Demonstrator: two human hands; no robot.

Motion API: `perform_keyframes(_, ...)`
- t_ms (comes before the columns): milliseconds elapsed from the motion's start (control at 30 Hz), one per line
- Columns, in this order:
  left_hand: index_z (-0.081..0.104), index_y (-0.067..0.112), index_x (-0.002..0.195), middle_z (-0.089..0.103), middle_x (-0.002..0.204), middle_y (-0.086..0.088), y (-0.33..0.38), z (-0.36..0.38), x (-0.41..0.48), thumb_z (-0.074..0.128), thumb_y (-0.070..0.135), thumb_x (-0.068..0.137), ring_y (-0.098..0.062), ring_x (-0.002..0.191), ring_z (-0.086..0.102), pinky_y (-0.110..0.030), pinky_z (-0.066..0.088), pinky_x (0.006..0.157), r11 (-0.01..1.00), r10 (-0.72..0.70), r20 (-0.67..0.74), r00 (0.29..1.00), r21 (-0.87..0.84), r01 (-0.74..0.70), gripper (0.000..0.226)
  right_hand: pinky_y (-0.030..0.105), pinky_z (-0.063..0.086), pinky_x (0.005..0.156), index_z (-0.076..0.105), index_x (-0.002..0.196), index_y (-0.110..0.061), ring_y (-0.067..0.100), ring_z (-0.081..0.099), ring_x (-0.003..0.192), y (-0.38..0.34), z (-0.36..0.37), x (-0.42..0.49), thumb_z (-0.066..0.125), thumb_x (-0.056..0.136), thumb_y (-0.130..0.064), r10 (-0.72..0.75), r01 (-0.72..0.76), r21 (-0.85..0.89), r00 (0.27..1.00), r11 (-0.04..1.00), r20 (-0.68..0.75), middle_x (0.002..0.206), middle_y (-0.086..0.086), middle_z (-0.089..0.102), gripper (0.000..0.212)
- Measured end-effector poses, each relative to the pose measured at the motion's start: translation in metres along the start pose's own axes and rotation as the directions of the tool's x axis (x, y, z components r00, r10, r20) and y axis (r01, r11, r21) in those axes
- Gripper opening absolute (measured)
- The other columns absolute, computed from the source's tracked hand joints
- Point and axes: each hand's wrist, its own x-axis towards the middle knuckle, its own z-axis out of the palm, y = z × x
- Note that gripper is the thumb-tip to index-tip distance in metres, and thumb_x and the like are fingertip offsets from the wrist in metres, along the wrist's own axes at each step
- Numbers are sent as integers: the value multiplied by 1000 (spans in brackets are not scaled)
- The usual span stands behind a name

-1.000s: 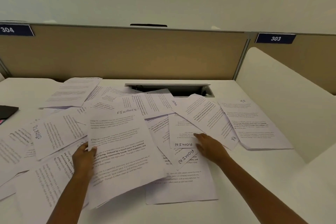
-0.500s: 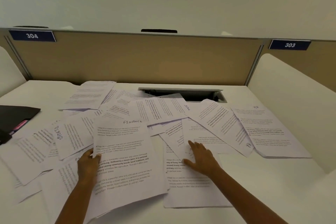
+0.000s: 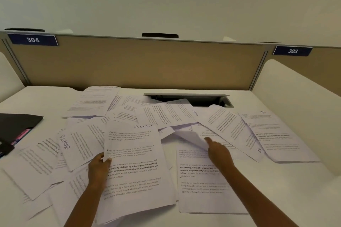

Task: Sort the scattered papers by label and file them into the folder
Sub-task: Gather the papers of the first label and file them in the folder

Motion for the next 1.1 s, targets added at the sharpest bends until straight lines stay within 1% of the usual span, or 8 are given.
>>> perform_keyframes(133, 48, 3, 129, 56, 124, -21, 2, 2, 8, 48, 0, 91, -38, 104, 58, -42, 46, 89, 1000, -6, 23, 1000, -28, 7, 38, 27, 44, 72, 45, 128, -9, 26, 62, 93, 6, -40, 21, 36, 94, -10, 108, -96, 94, 985, 991, -134, 109, 14, 63, 35)
perform_keyframes(267, 46, 1, 130, 55, 126, -22, 5, 2, 11, 47, -3, 91, -39, 108, 56, -38, 44, 88, 997, -3, 46, 999, -81, 7, 40, 35, 46, 89, 45, 130, -8, 32, 58, 104, 8, -64, 36, 38, 94, -10, 186, -156, 158, 963, 975, -193, 119, 18, 59, 37)
perform_keyframes(400, 46, 1, 131, 53, 128, -22, 6, -1, 16, 47, -3, 90, -39, 112, 54, -41, 43, 93, 994, -9, 44, 999, -104, 14, 41, 39, 42, 97, 44, 132, -5, 36, 55, 110, 6, -70, 40, 41, 94, -11, 264, -200, 242, 925, 949, -271, 124, 20, 56, 38)
perform_keyframes(633, 46, 2, 131, 53, 127, -22, 4, -7, 17, 47, -4, 90, -39, 112, 54, -41, 44, 90, 991, -31, 56, 998, -129, 38, 41, 39, 48, 90, 46, 131, -6, 33, 60, 101, 2, -53, 38, 43, 94, -13, 245, -170, 284, 936, 944, -254, 120, 18, 59, 37)
perform_keyframes(800, 44, 2, 131, 51, 130, -22, 4, -20, 22, 47, -3, 91, -40, 115, 51, -42, 43, 92, 982, -57, 48, 997, -176, 65, 41, 31, 48, 86, 46, 131, -11, 27, 62, 99, -10, -24, 28, 42, 94, -11, 125, -103, 155, 981, 983, -145, 115, 13, 62, 37)
perform_keyframes(900, 43, 2, 133, 49, 132, -22, 4, -27, 22, 46, -4, 91, -39, 117, 50, -40, 41, 93, 978, -71, 43, 997, -195, 78, 42, 31, 49, 83, 43, 130, -15, 23, 60, 98, -16, 1, 20, 44, 90, -11, 77, -84, 156, 996, 984, 45, 114, 9, 61, 40)
perform_keyframes(1000, 43, 0, 132, 49, 132, -23, 5, -33, 21, 46, -5, 91, -37, 113, 52, -39, 40, 92, 977, -88, 56, 995, -189, 97, 42, 29, 48, 91, 45, 127, -17, 19, 56, 106, -24, 20, 12, 52, 88, -24, 22, -54, 126, 970, 991, 240, 123, 5, 54, 40)
perform_keyframes(1100, 43, 1, 132, 49, 132, -23, 5, -36, 22, 46, -4, 91, -39, 117, 49, -41, 41, 96, 981, -103, 56, 993, -161, 111, 42, 27, 42, 94, 51, 120, -20, 16, 52, 111, -38, 25, 6, 49, 88, -48, -6, -48, 172, 955, 984, 296, 126, 0, 51, 43)
